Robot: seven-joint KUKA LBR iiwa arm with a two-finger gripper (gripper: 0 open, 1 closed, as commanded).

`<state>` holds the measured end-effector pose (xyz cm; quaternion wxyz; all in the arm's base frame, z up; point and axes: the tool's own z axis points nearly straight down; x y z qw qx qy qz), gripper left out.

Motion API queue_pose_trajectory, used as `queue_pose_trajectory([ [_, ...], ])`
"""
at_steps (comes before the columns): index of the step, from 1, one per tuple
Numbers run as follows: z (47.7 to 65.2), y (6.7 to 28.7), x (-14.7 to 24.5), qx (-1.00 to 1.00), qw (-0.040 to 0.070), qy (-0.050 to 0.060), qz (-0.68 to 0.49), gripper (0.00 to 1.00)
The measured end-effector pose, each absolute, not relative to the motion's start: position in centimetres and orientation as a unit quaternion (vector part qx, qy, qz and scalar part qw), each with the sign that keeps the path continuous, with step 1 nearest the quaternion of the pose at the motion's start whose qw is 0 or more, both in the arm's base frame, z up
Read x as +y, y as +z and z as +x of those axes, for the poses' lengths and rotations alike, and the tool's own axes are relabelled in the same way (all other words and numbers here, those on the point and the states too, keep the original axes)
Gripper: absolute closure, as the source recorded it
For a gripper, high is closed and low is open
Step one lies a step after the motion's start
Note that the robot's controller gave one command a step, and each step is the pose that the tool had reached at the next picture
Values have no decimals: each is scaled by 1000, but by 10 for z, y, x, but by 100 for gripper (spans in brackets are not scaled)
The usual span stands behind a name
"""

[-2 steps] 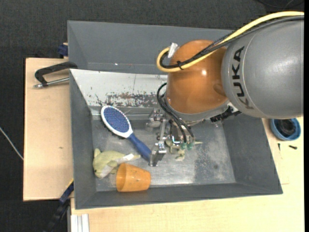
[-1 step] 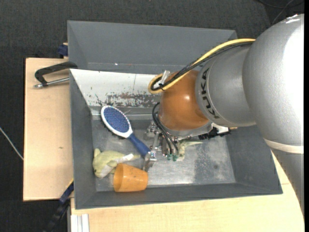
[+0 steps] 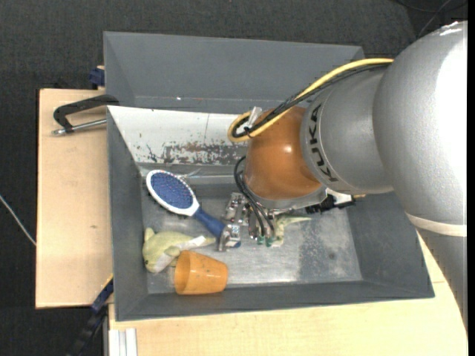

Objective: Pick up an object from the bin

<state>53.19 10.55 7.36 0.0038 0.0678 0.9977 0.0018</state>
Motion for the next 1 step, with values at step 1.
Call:
queue_pose_trajectory([
  [1, 535, 223, 109, 1000, 6, 1, -8, 100],
])
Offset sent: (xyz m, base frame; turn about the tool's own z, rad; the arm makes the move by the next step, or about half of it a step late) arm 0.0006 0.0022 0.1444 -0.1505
